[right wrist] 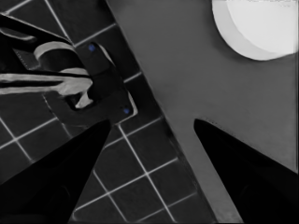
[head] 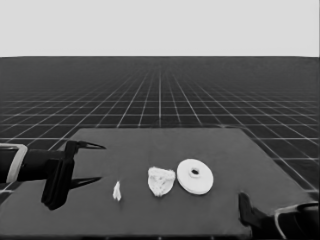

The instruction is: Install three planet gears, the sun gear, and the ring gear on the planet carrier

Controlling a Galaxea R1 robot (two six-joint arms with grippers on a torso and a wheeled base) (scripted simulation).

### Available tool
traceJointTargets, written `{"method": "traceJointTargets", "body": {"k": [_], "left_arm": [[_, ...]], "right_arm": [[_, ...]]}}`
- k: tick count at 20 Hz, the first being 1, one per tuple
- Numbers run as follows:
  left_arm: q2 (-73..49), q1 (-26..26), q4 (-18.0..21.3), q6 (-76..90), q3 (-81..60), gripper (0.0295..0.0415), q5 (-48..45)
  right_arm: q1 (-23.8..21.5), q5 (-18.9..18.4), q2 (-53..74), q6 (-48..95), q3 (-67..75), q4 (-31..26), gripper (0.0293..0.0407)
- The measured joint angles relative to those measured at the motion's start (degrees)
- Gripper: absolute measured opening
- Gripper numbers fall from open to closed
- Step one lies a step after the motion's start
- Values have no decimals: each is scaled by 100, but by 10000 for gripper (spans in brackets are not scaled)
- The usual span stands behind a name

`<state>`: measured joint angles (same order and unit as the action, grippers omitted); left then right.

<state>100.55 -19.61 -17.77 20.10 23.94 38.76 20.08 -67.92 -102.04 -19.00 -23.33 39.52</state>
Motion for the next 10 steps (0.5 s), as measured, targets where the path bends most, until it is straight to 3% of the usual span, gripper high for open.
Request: {"method": "traceJointTargets", "body": {"k": [2,3,4,5,7,10], "left_arm": [[0,0,0,0,0,385,0],[0,0,0,0,0,385,0],[0,0,0,0,0,385,0],[0,0,0,0,0,385,0],[0,0,0,0,0,385,0],[0,0,0,0,0,385,0]], "right_arm": [[17,20,83,59,77,30,385],[-1773,-1738,-1595,-2690,-1050,-1840,397],[-2366,-1919,-2981,-3980,-2676,-2618,393],[-2438,-1911,-3657,-4357,-3906,-2921,389],[-2442,-1911,-4302,-4528,-5280,-3190,385],[-2430,-1921,-4615,-4528,-5975,-3303,385]]}}
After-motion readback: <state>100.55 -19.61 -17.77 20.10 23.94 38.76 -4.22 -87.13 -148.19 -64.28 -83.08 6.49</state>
